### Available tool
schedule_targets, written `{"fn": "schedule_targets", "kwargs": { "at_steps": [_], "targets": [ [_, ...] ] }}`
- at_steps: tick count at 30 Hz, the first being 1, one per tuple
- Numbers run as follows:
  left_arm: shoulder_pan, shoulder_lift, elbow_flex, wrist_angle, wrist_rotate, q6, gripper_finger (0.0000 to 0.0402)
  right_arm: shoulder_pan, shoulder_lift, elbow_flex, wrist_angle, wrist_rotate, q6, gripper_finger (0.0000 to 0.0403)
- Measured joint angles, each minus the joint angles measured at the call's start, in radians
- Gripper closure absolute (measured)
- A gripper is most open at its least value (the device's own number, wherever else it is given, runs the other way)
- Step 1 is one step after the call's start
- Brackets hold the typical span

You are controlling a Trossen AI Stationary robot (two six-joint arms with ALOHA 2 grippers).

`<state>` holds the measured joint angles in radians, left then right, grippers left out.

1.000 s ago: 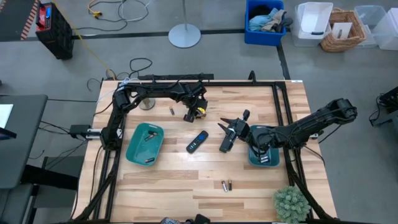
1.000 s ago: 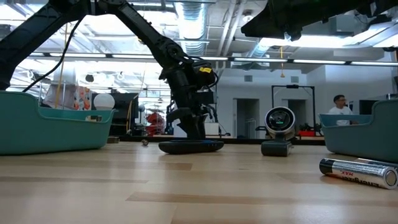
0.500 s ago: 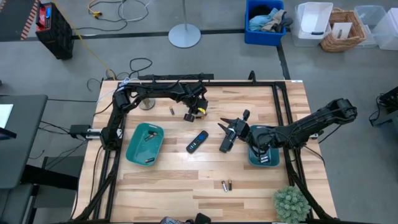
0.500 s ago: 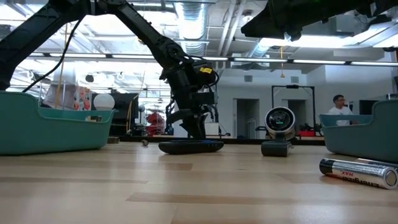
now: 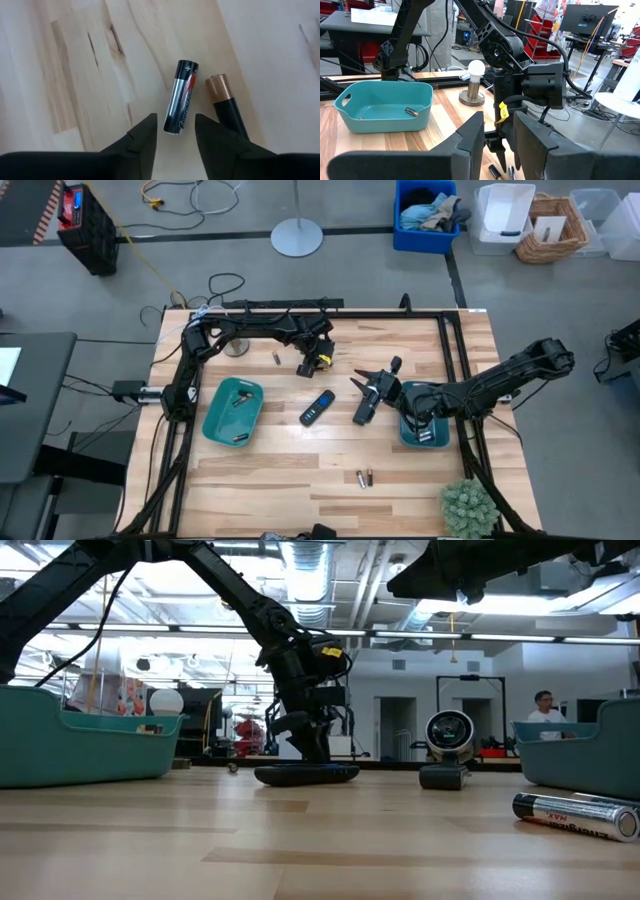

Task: Sort batteries
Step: Put the silver battery into the blue bin

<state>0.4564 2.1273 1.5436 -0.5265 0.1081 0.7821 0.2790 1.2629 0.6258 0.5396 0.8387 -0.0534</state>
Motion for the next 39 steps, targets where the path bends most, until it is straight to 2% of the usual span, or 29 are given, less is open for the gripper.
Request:
{"fn": "schedule_targets", "kwargs": {
  "at_steps": [5,9,23,27,32,39],
  "targets": [
    [0.001,0.000,0.000,-0.009,0.000,-0.028,0.0249,0.000,0.000,0.000,0.001,0.000,0.000,0.0280],
    [0.001,0.000,0.000,-0.012,-0.010,-0.024,0.0249,0.000,0.000,0.000,0.018,0.000,0.000,0.0280],
    [0.000,0.000,0.000,0.009,-0.033,0.017,0.0321,0.000,0.000,0.000,0.014,0.000,0.004,0.0280],
    [-0.003,0.000,0.000,-0.007,-0.039,0.002,0.0330,0.000,0.000,0.000,0.006,0.000,0.041,0.0280],
    [-0.003,0.000,0.000,-0.010,-0.038,-0.003,0.0316,-0.010,0.000,0.002,-0.008,-0.003,0.081,0.0280],
    [-0.003,0.000,0.000,-0.007,-0.036,-0.001,0.0274,-0.055,0.015,0.083,-0.230,-0.056,0.207,0.0280]
  ]
}}
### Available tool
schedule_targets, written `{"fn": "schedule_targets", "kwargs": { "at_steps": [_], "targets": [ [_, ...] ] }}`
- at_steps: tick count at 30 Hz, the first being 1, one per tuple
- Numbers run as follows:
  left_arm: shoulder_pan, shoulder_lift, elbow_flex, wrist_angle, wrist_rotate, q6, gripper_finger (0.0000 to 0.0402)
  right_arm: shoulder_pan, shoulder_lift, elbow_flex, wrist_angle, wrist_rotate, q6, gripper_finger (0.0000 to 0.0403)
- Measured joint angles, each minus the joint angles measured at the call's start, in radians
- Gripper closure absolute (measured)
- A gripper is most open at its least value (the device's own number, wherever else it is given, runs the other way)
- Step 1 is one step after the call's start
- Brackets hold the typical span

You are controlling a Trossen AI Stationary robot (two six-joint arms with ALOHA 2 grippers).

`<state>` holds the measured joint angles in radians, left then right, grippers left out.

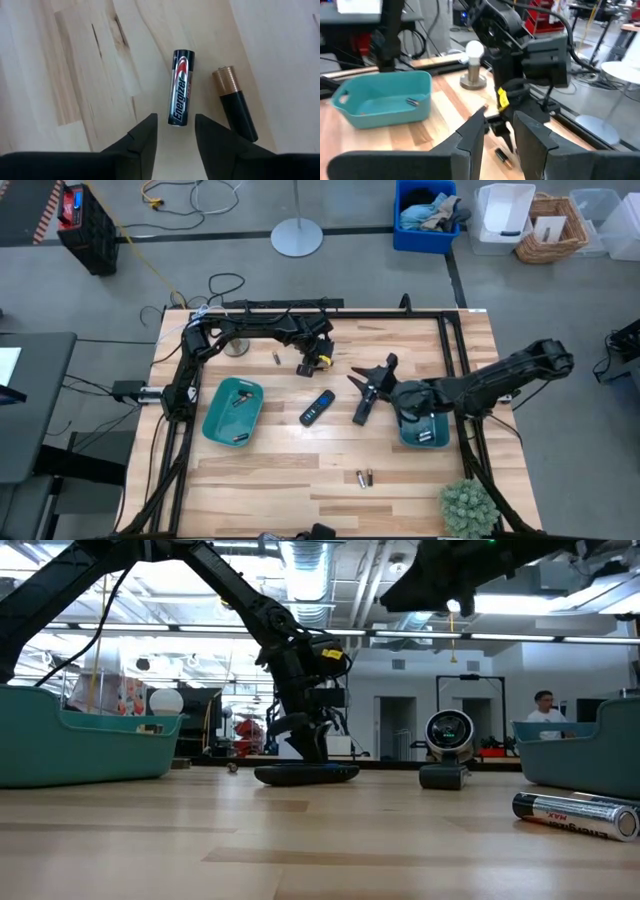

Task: Sort batteries
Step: Put the silver battery into the blue bin

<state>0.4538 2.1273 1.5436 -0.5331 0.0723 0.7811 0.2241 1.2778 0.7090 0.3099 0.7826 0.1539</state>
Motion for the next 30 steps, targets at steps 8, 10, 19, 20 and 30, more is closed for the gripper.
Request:
{"fn": "schedule_targets", "kwargs": {
  "at_steps": [8,10,19,20,30],
  "targets": [
    [-0.002,0.000,0.000,0.000,0.035,0.007,0.0258,-0.030,0.006,0.001,0.000,-0.028,0.007,0.0280],
    [-0.002,0.000,0.000,0.002,0.038,-0.004,0.0258,-0.036,0.005,0.001,0.007,-0.040,0.011,0.0280],
    [-0.003,0.000,0.000,0.014,0.024,-0.034,0.0265,-0.044,0.005,0.001,-0.009,-0.050,0.025,0.0280],
    [-0.005,0.000,0.000,0.014,0.009,-0.035,0.0268,-0.044,0.005,0.001,-0.009,-0.050,0.025,0.0280],
    [-0.015,0.000,0.000,0.015,-0.026,-0.034,0.0276,-0.043,0.005,0.001,-0.010,-0.050,0.024,0.0280]
  ]
}}
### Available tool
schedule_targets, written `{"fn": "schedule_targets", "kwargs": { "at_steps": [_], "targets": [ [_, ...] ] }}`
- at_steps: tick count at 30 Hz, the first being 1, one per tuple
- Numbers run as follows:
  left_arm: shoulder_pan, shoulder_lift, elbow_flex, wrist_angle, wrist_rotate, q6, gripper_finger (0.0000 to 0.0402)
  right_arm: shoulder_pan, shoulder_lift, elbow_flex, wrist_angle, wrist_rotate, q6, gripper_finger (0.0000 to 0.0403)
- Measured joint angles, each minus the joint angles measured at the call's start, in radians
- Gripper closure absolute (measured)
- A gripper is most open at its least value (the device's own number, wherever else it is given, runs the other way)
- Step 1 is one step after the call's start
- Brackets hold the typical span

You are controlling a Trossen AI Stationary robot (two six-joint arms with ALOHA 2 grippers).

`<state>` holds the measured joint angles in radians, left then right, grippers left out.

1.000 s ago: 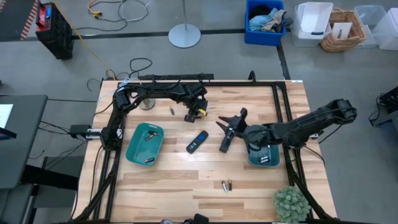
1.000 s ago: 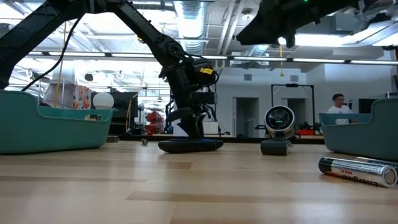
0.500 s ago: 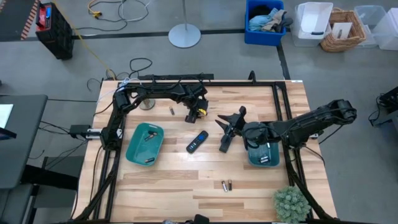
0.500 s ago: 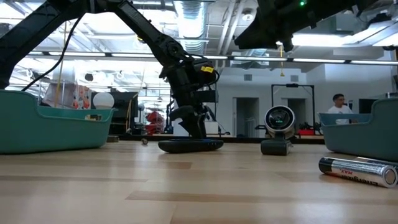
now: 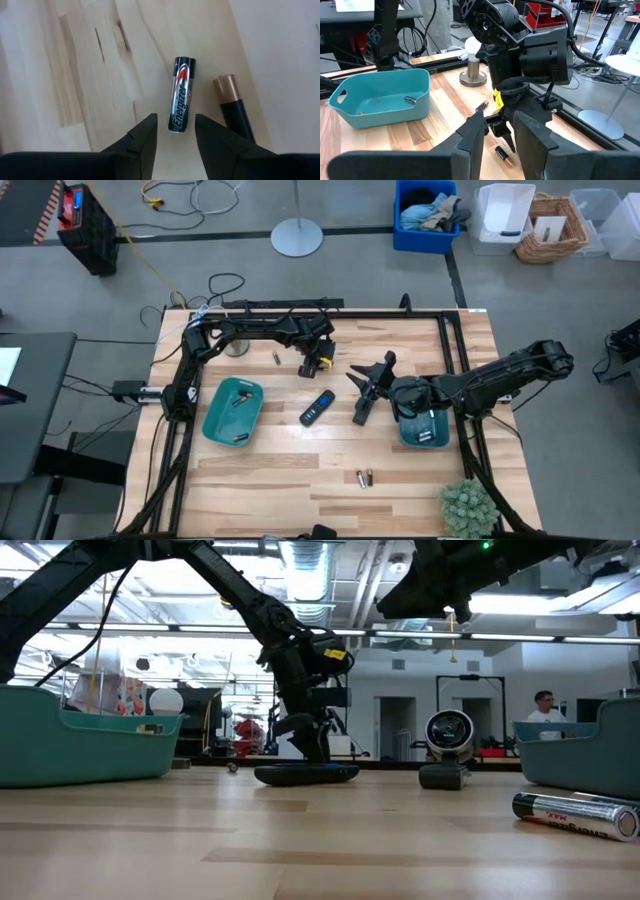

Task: Sort batteries
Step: Put the silver battery into the blue bin

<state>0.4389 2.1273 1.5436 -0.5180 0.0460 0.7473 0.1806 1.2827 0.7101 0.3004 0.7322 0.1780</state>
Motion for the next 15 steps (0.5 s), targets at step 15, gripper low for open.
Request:
{"fn": "schedule_targets", "kwargs": {
  "at_steps": [15],
  "targets": [
    [0.052,-0.058,-0.001,-0.014,0.235,-0.063,0.0276,0.003,0.000,0.000,-0.021,0.000,0.004,0.0280]
  ]
}}
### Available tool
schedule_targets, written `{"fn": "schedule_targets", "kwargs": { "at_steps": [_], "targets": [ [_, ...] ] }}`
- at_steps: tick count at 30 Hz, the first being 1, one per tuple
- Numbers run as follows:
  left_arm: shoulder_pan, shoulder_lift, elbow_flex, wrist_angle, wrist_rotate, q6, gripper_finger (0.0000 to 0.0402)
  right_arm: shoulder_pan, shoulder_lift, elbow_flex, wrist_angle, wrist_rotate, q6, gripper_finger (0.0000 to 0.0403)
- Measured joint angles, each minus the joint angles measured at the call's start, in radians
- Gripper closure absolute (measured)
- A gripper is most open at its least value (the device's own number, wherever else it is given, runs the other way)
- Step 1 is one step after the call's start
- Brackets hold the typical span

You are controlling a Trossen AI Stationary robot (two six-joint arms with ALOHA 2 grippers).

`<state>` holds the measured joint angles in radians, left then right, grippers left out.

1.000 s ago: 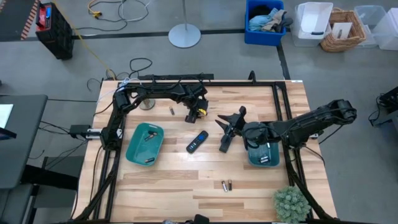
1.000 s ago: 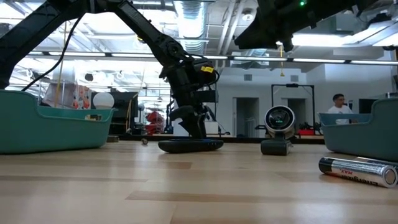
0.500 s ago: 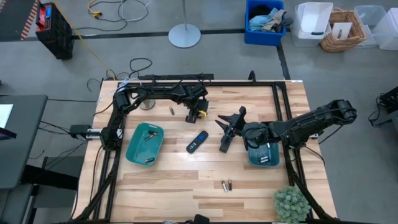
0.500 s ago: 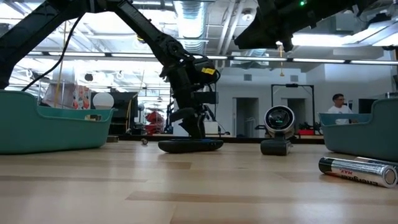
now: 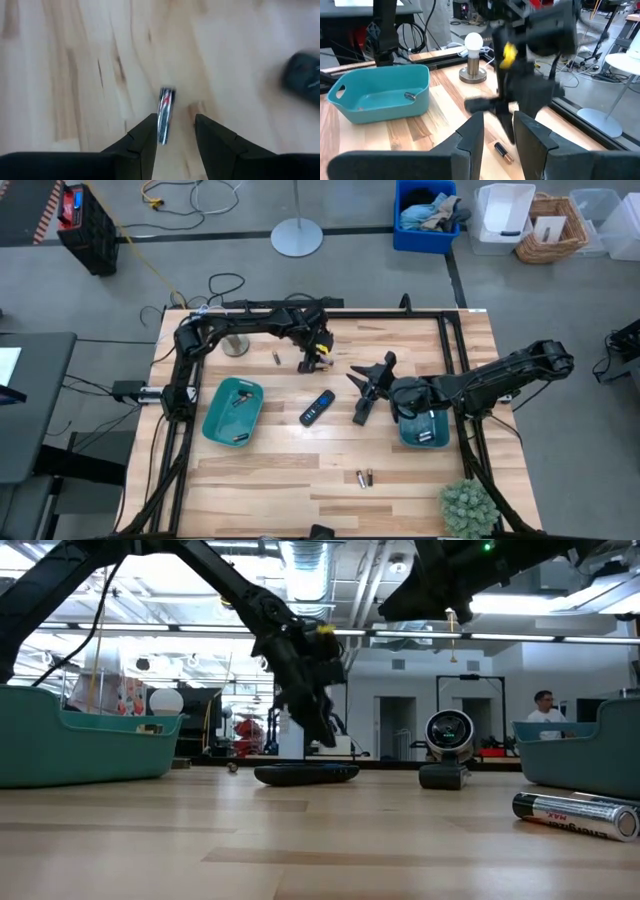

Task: Sort batteries
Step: Put the silver battery into the blue bin

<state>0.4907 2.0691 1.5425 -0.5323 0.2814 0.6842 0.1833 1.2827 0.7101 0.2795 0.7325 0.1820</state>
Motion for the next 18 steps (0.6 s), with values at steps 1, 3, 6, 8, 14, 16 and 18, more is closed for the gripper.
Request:
{"fn": "schedule_targets", "kwargs": {
  "at_steps": [1,3,6,8,14,16,18],
  "targets": [
    [0.007,-0.008,0.000,-0.001,0.029,-0.004,0.0276,0.000,0.000,0.000,-0.008,0.000,0.001,0.0280],
    [0.022,-0.019,0.000,-0.006,0.078,-0.005,0.0276,0.000,0.000,0.000,-0.019,0.000,0.002,0.0280],
    [0.048,-0.023,0.000,-0.033,0.118,0.015,0.0276,0.005,0.000,0.000,-0.021,0.000,0.002,0.0280],
    [0.067,-0.024,-0.007,-0.033,0.158,0.031,0.0276,0.007,0.000,0.000,-0.021,0.000,0.002,0.0280],
    [0.101,-0.024,-0.027,0.029,0.239,0.025,0.0276,0.007,0.000,0.000,-0.027,0.000,0.004,0.0280],
    [0.105,-0.024,-0.028,0.040,0.263,0.005,0.0276,0.007,0.000,0.000,-0.026,0.000,0.005,0.0280],
    [0.105,-0.024,-0.028,0.049,0.265,-0.027,0.0276,0.007,0.000,0.000,-0.025,0.000,0.005,0.0280]
  ]
}}
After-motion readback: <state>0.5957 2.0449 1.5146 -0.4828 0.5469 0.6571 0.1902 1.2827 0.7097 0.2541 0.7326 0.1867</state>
